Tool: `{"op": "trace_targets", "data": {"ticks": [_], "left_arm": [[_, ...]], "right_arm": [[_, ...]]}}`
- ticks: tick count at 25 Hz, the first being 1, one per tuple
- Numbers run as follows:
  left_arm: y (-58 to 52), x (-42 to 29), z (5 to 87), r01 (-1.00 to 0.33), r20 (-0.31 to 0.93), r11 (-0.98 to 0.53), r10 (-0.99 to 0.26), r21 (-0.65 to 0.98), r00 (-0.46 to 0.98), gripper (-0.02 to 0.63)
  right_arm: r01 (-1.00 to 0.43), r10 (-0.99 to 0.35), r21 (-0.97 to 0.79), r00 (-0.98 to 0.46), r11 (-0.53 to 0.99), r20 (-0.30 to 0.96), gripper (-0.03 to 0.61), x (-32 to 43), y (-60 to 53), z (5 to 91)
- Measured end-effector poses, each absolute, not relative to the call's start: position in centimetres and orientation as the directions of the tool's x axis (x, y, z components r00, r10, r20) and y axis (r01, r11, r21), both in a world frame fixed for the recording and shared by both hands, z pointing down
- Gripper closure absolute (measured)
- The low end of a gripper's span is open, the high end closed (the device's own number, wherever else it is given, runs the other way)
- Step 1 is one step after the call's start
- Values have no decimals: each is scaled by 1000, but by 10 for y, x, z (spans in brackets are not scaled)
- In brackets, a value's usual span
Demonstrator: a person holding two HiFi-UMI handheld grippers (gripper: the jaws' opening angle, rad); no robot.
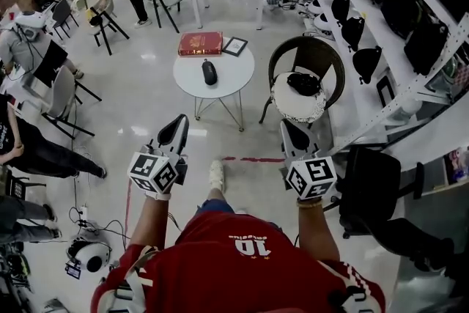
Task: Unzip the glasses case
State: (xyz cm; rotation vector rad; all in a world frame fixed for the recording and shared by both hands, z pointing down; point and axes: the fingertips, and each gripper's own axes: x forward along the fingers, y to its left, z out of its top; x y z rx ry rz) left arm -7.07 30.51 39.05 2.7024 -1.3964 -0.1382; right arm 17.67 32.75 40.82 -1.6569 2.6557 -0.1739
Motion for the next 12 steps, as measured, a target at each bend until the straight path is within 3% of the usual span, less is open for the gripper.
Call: {"op": "trace_targets", "data": {"ticks": [12], "left_arm": [[218,-94,401,-818,-8,-552,-830,160,558,606]], "right_arm": [[-889,-886,-117,-454,444,90,563,158,239,414]]}}
